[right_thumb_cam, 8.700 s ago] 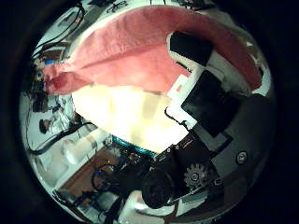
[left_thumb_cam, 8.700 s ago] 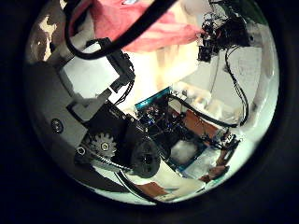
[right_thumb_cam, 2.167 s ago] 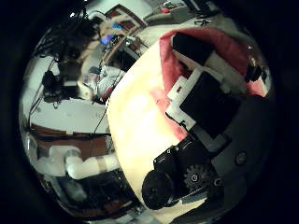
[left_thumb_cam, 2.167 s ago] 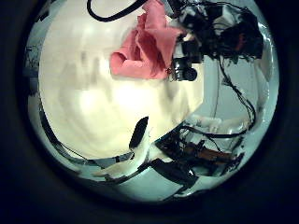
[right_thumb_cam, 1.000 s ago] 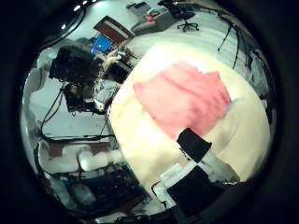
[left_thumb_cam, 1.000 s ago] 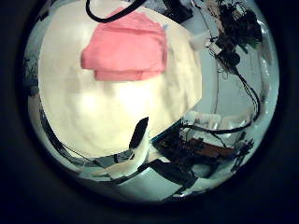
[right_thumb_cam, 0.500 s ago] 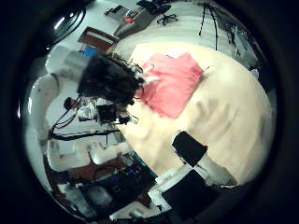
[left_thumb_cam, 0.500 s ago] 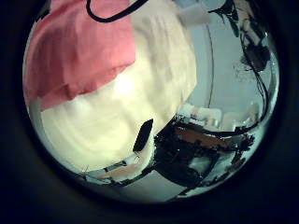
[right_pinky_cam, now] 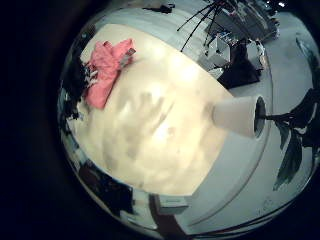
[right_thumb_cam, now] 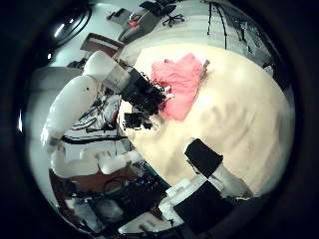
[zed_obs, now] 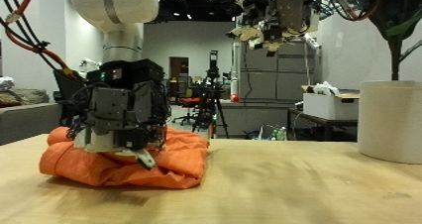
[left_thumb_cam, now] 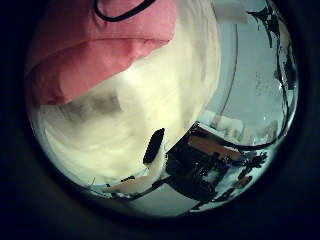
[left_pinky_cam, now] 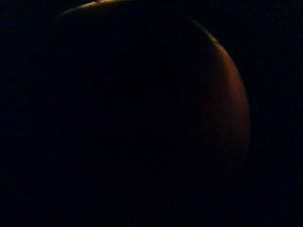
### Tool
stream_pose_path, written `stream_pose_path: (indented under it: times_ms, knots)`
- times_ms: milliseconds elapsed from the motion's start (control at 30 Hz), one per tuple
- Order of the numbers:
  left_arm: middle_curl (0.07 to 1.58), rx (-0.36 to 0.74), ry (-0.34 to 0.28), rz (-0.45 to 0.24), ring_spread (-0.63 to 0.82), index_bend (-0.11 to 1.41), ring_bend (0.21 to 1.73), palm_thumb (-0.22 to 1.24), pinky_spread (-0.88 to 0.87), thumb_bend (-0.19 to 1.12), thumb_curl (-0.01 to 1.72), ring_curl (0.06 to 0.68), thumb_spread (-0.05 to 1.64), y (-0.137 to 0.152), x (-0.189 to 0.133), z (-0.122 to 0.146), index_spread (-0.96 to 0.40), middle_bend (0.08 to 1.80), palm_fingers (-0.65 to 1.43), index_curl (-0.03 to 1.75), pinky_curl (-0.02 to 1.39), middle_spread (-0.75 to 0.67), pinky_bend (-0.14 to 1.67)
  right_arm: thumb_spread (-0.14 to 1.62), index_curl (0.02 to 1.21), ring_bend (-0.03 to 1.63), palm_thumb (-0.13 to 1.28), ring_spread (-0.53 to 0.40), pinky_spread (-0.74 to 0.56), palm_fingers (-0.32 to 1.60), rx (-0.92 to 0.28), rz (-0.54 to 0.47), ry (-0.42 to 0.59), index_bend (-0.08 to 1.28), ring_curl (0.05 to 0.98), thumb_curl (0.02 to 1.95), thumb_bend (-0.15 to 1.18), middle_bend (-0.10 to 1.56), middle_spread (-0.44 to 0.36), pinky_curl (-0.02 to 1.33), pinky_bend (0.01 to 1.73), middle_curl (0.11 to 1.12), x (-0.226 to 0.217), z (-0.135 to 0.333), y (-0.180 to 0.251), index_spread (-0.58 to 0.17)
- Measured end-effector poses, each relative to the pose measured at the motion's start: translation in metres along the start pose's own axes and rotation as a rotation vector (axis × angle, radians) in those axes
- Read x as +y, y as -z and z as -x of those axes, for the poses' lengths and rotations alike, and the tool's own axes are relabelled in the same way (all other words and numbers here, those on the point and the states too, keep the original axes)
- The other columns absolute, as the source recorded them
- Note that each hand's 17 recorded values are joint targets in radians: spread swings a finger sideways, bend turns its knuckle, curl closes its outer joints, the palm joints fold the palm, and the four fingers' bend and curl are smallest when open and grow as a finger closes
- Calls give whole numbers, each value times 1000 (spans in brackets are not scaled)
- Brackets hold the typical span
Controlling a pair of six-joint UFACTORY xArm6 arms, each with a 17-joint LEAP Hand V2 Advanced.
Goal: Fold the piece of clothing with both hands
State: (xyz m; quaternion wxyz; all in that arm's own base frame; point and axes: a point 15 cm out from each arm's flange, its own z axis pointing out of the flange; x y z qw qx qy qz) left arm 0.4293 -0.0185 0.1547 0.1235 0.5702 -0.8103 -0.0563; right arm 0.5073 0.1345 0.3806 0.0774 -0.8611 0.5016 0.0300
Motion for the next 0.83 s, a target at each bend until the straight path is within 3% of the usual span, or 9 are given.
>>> stream_pose_path:
  times_ms: [333,500,667,833]
  knots:
    - [246,-44,26,-178,564,138,405,260,541,-28,307,217,950,137,39,-30,104,181,-70,221,317,393,249,1126,297,316,692,219,368,16,5,-8,-19,166,231,362,-20,188,47,277,468,306,8,-9,12,-365]
    - [251,-57,77,-207,563,140,403,260,535,-28,307,219,950,184,70,-39,104,182,-61,222,318,389,249,1128,298,302,699,221,366,12,-2,43,-41,174,234,361,-18,191,41,279,444,307,25,-17,11,-361]
    - [255,-73,140,-250,562,141,403,260,531,-28,307,221,950,207,105,-23,95,182,-55,223,320,382,251,1125,305,269,700,232,360,-3,57,106,-64,177,229,359,-19,184,45,280,419,304,46,-41,14,-362]
    - [260,-96,179,-220,559,140,403,262,527,-27,308,223,948,193,137,-13,91,185,-54,224,320,379,251,1123,308,254,697,235,357,-3,77,107,-61,176,230,356,-21,181,47,285,403,298,50,-47,19,-362]
